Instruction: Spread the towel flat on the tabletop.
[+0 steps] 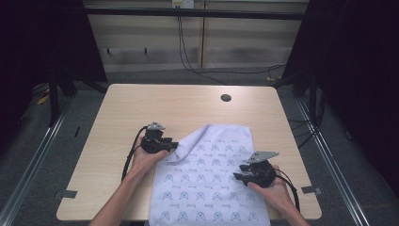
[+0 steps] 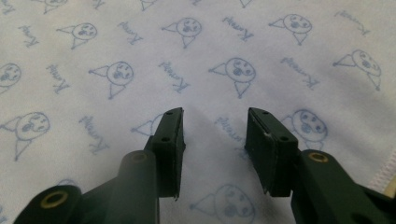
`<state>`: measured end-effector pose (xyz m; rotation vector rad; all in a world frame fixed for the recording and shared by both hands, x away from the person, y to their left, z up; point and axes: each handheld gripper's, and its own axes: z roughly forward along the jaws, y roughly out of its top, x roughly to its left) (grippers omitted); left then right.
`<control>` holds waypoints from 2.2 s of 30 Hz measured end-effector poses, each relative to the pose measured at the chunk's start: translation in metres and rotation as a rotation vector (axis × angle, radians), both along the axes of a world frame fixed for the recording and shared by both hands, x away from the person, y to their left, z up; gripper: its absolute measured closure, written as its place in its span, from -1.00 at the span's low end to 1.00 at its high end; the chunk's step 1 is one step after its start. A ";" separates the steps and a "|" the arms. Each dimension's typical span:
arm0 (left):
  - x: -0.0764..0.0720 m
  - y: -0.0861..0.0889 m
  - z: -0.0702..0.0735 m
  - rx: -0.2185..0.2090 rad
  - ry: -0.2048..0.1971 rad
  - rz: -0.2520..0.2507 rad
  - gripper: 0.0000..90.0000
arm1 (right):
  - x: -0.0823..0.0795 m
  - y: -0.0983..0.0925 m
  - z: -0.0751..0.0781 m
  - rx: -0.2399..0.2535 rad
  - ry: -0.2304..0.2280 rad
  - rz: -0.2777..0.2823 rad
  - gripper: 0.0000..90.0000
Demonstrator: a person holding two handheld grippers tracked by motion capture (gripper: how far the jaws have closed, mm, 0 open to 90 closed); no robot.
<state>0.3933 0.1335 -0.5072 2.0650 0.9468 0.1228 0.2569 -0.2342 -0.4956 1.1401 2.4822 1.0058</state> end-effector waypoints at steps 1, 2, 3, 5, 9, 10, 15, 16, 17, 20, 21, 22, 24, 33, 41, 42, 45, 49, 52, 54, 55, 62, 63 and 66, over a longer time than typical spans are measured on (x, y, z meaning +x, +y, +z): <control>0.000 0.000 0.000 0.000 0.000 0.000 0.34 | 0.000 0.000 0.000 0.000 0.000 0.000 0.27; 0.000 -0.001 0.001 0.000 0.001 -0.010 0.34 | 0.000 0.000 0.000 0.003 -0.003 0.000 0.27; -0.001 -0.004 0.001 0.016 0.005 -0.039 0.49 | 0.000 0.000 0.000 0.000 -0.002 0.000 0.27; -0.002 -0.006 0.001 0.012 0.010 -0.056 0.63 | 0.000 0.000 0.000 -0.002 -0.002 0.000 0.27; -0.001 -0.008 0.006 0.009 0.011 -0.079 0.93 | 0.000 0.000 0.000 -0.004 -0.009 0.005 0.27; 0.000 -0.006 0.009 0.017 0.000 -0.067 0.94 | -0.001 0.000 0.000 -0.002 -0.007 0.002 0.27; 0.015 0.018 0.039 -0.005 -0.078 0.049 0.93 | 0.000 -0.001 0.001 0.006 -0.006 -0.003 0.27; 0.019 0.020 0.045 -0.005 -0.090 0.062 0.93 | 0.001 -0.001 0.000 0.001 0.006 -0.005 0.27; 0.023 0.022 0.050 0.023 -0.105 0.059 0.93 | 0.002 -0.001 0.000 0.005 0.001 -0.002 0.27; 0.032 0.026 0.059 0.018 -0.126 0.084 0.86 | 0.002 -0.001 0.000 0.010 -0.007 0.003 0.26; 0.034 0.027 0.060 0.032 -0.126 0.109 0.76 | 0.001 -0.001 0.001 0.007 -0.007 0.002 0.26; 0.036 0.031 0.058 0.028 -0.120 0.126 0.71 | 0.001 -0.001 0.002 0.004 -0.009 0.002 0.25; 0.033 0.034 0.055 0.015 -0.114 0.126 0.61 | 0.001 -0.003 0.003 0.008 -0.006 -0.005 0.25; -0.003 0.024 0.034 0.063 -0.091 -0.027 0.60 | 0.015 -0.014 0.011 0.038 -0.027 -0.047 0.31; -0.017 0.026 0.010 0.078 -0.060 -0.038 0.47 | 0.046 -0.013 0.009 0.043 0.008 -0.087 0.27; -0.017 0.027 0.008 0.071 -0.054 -0.035 0.56 | 0.051 -0.012 0.008 0.044 0.006 -0.092 0.30; -0.016 0.030 0.003 0.097 -0.074 -0.011 0.75 | 0.065 -0.008 0.006 0.008 0.008 -0.079 0.44; -0.014 0.034 0.001 0.069 -0.062 -0.009 0.64 | 0.079 -0.005 -0.001 -0.004 0.020 -0.107 0.38; -0.015 0.034 0.001 0.085 -0.076 -0.015 0.66 | 0.079 -0.006 -0.003 -0.001 0.008 -0.099 0.42; -0.016 0.036 0.002 0.092 -0.078 -0.024 0.79 | 0.076 -0.005 -0.002 -0.007 0.016 -0.083 0.45; -0.018 0.040 0.002 0.090 -0.058 -0.036 0.85 | 0.070 -0.005 -0.001 -0.015 0.019 -0.070 0.50; -0.032 0.043 0.003 0.090 -0.056 -0.037 0.98 | 0.051 -0.003 0.001 -0.012 0.041 -0.033 0.52; -0.035 0.043 0.003 0.089 -0.045 -0.041 0.98 | 0.048 -0.002 0.001 -0.012 0.041 -0.027 0.52; -0.045 0.043 0.005 0.100 -0.047 -0.071 0.98 | 0.041 -0.001 0.002 -0.005 0.052 -0.007 0.51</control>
